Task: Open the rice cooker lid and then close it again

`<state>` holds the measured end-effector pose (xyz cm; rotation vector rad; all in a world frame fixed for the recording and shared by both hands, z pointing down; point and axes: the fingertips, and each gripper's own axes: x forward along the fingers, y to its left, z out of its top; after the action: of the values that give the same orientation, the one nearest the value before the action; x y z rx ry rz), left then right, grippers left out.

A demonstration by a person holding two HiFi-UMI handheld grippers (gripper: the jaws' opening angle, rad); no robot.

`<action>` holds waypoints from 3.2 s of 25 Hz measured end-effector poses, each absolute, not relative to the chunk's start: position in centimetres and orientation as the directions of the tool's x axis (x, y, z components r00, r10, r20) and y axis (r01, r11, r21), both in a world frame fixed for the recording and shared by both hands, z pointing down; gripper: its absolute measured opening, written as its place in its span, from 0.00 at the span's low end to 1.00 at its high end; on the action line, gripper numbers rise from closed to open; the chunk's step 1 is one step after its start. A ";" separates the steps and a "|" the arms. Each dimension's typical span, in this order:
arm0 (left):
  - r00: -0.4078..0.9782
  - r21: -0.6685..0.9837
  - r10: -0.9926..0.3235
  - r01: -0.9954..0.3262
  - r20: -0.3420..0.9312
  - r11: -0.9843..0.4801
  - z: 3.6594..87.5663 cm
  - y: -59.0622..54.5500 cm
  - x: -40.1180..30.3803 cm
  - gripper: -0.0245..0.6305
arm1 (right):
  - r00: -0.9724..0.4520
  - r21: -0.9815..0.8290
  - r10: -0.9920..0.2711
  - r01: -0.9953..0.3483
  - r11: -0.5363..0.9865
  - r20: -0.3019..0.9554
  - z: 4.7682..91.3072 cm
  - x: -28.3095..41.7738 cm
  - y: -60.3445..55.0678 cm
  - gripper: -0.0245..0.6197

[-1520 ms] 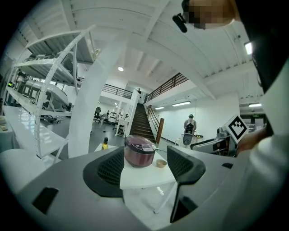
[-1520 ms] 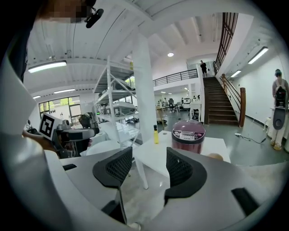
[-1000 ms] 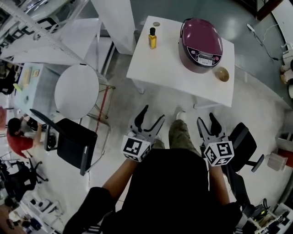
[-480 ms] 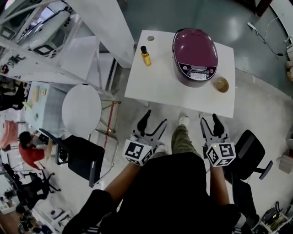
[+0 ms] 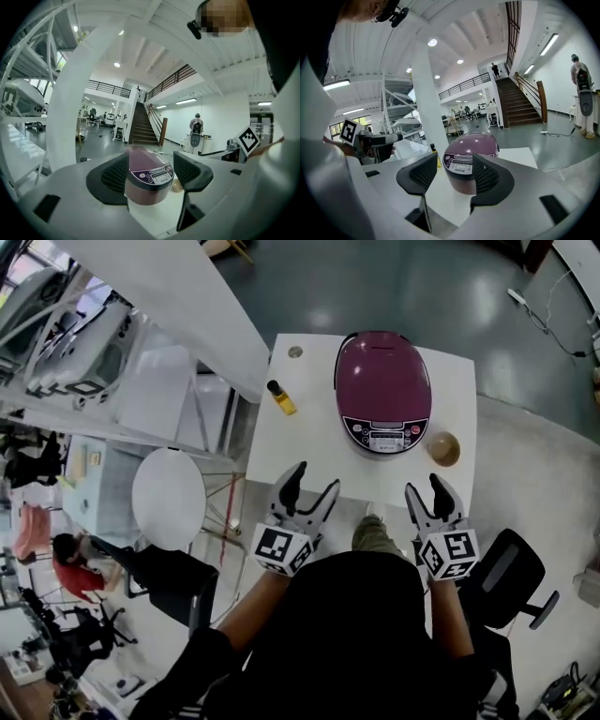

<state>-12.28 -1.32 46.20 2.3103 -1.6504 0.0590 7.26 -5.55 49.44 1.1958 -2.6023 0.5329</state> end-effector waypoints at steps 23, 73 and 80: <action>0.283 0.209 -0.939 -0.948 0.197 -0.241 45.3 -12.9 -9.8 0.46 | -0.742 -0.249 -0.548 -0.656 0.713 0.385 51.0 6.7 -16.2 0.36; 0.407 0.315 -0.907 -0.880 0.107 -0.357 46.0 -13.8 -20.3 0.45 | -0.469 -0.022 -0.544 -0.771 0.636 0.696 59.5 -1.6 -17.1 0.04; 0.418 0.310 -0.903 -0.875 0.097 -0.372 46.0 -13.7 -20.5 0.45 | -0.435 0.036 -0.558 -0.766 0.642 0.707 59.6 -1.7 -17.0 0.04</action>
<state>-20.52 -13.69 45.96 2.3646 -1.5368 -0.1277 -1.74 -16.98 59.61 1.0259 -2.1564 0.3799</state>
